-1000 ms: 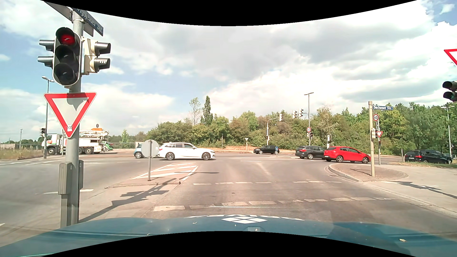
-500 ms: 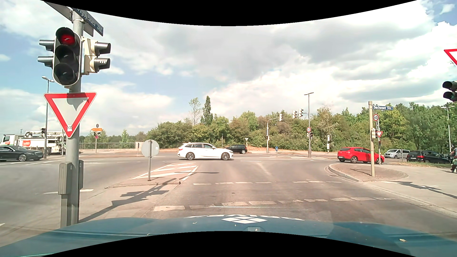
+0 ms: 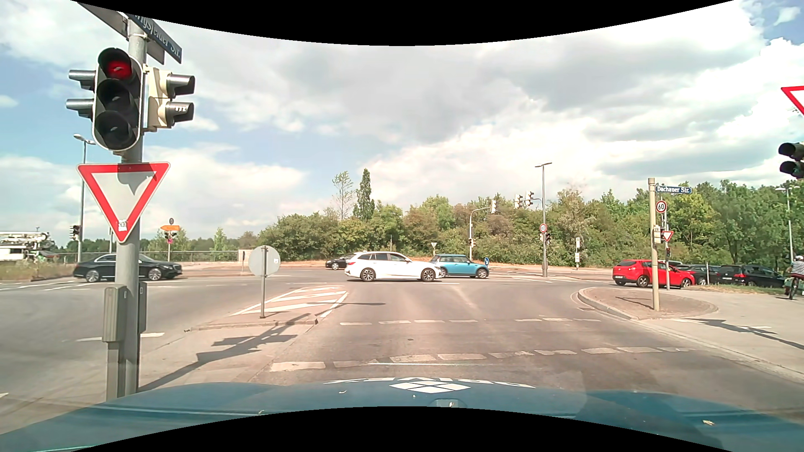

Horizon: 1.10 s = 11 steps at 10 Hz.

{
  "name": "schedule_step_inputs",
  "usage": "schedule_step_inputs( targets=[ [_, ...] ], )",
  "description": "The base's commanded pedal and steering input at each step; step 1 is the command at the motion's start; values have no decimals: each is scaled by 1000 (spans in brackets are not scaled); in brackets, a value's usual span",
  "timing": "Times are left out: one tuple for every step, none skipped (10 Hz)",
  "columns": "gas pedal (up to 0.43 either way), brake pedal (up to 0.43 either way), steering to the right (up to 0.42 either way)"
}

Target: Follow the waypoints while adhering to traffic rules and regulations

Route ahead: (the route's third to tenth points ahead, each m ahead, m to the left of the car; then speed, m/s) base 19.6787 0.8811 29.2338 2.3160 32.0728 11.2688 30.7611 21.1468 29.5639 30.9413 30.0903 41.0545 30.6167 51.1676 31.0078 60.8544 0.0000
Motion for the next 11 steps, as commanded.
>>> schedule_step_inputs(
  targets=[
    [0,354,-26],
    [0,360,-26],
    [0,360,-26],
    [0,360,-26],
    [0,354,-25],
    [0,354,-25],
    [0,360,-25],
    [0,360,-25],
    [0,360,-25],
    [0,360,-25],
    [0,360,-25]
  ],
)
